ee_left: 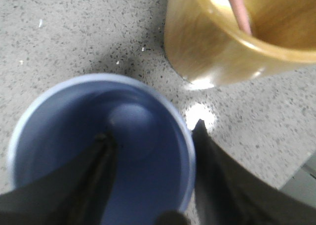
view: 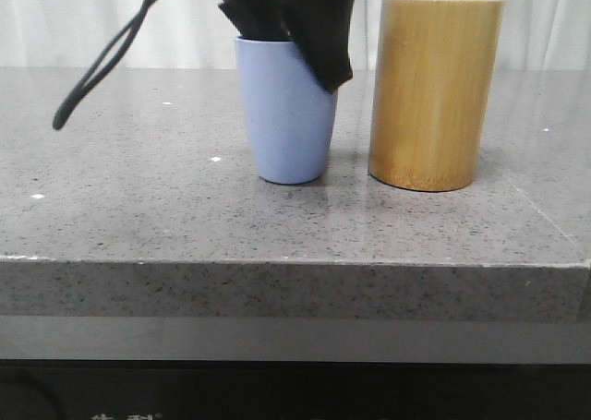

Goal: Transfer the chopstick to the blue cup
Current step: 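Carry the blue cup with the left gripper beside the bamboo cup, then set the blue cup down, open the left gripper and withdraw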

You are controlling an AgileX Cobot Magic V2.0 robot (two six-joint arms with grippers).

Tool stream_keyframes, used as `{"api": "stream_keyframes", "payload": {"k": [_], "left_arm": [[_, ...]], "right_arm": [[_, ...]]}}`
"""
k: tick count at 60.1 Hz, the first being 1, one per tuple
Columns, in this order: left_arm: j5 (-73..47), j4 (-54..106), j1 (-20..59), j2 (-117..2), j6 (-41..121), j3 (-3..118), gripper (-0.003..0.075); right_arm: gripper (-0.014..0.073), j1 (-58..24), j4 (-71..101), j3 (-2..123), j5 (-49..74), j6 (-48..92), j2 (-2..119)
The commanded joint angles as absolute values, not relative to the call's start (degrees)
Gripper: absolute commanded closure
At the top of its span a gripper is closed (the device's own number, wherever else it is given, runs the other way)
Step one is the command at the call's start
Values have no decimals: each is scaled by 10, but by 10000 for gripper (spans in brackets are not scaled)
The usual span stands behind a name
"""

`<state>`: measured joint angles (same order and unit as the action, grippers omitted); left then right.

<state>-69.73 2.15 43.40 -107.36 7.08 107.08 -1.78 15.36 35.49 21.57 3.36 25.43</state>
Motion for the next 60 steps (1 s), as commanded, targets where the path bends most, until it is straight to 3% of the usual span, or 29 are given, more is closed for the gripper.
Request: {"api": "stream_keyframes", "payload": {"k": [1,23,36,60], "left_arm": [[-727,28,439,-1042,68,1121,327],[-727,17,438,-967,62,1135,331],[-727,-78,421,-899,39,1100,342],[-723,-79,198,-756,15,954,652]], "right_arm": [[-51,-15,154,375,173,38,261],[-51,-15,154,375,173,38,261],[-51,-15,154,375,173,38,261],[-51,-15,154,375,173,38,261]]}}
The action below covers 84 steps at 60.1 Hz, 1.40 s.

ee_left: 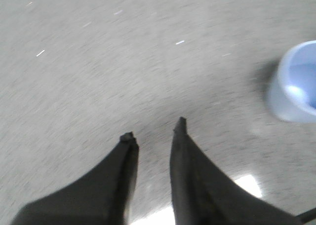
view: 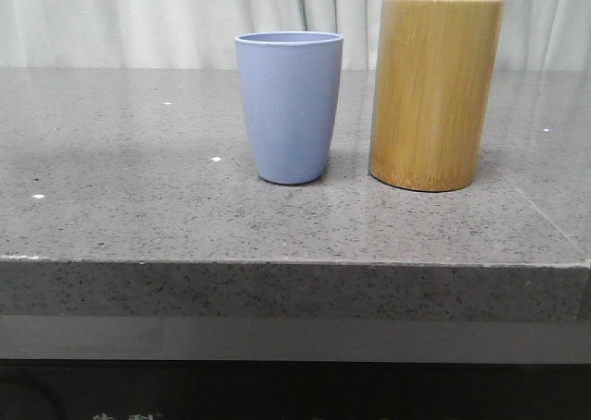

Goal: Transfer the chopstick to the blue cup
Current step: 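Set the blue cup down, open the left gripper and withdraw, then reach the right gripper into the bamboo cup and grasp the pink chopstick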

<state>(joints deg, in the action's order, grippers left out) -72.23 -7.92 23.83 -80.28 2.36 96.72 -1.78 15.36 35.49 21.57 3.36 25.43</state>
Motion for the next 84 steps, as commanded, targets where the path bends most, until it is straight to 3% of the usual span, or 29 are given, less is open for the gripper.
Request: {"api": "stream_keyframes", "payload": {"k": [1,8,16,31,47,65,84], "left_arm": [[-722,-76,190,-751,14,948,661],[-683,-45,119,-696,4,879,736],[-588,-23,69,-619,4,789,739],[-362,-20,62,-422,4,555,739],[-283,-10,62,-205,4,363,739],[-279,5,62,-61,4,296,739],[-278,5,62,-49,4,294,739]], "right_arm": [[-51,-15,154,375,173,38,261],[-51,-15,154,375,173,38,261],[-51,-15,154,375,173,38,261],[-51,-15,154,375,173,54,261],[-51,-18,154,389,141,93,321],[-51,-111,154,487,110,158,494],[-51,-215,154,648,113,177,696]]}}
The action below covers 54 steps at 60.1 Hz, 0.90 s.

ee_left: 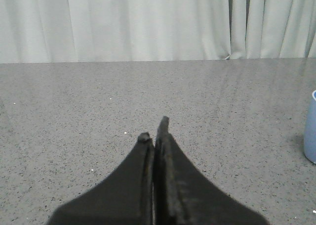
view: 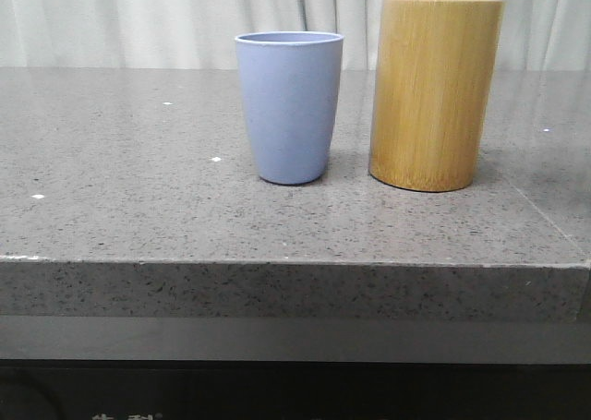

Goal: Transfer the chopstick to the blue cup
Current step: 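Reach the right gripper into the bamboo cup and grasp the pink chopstick, then lift the pink chopstick out and move it over the blue cup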

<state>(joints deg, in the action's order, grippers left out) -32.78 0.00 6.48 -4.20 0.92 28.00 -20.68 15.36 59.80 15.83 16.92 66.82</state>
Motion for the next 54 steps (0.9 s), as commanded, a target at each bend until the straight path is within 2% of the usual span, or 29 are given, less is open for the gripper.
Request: {"api": "stream_keyframes", "payload": {"k": [1,22,26,44,50,54], "left_arm": [[-278,5,62,-49,4,294,739],[-277,5,62,-49,4,294,739],[-276,5,62,-49,4,294,739],[-276,5,62,-49,4,293,739],[-276,5,62,-49,4,293,739],[-276,5,62,-49,4,293,739]], "right_arm": [[-51,-216,154,653,113,177,704],[-29,-216,154,726,108,177,813],[27,-216,154,727,104,177,818],[469,-216,154,727,78,177,821],[559,-216,154,727,69,177,821],[586,-216,154,727,64,177,819]]}}
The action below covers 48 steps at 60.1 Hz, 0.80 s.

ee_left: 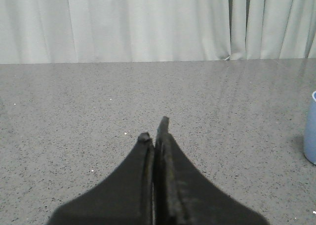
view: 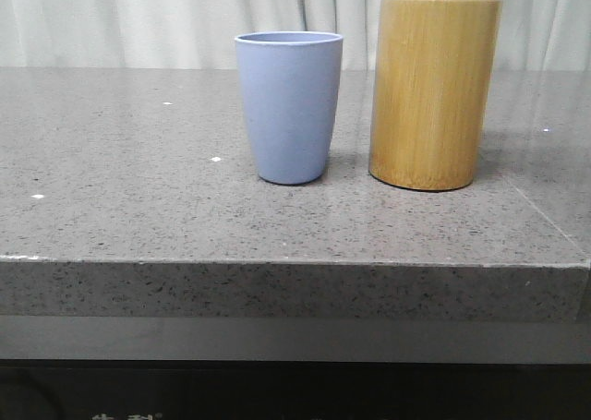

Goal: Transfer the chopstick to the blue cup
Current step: 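Lift the pink chopstick out and move it over the blue cup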

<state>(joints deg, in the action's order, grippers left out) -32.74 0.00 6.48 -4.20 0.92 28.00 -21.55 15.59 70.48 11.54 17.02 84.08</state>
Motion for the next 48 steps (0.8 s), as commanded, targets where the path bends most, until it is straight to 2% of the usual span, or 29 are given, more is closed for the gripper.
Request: {"api": "stream_keyframes", "payload": {"k": [1,25,40,48], "left_arm": [[-276,5,62,-49,4,293,739],[-276,5,62,-49,4,293,739],[-276,5,62,-49,4,293,739],[-276,5,62,-49,4,293,739]], "right_arm": [[592,-216,154,727,64,177,819],[600,-216,160,729,10,177,735],[600,-217,261,729,-66,177,669],[600,-243,296,730,-93,177,664]]}}
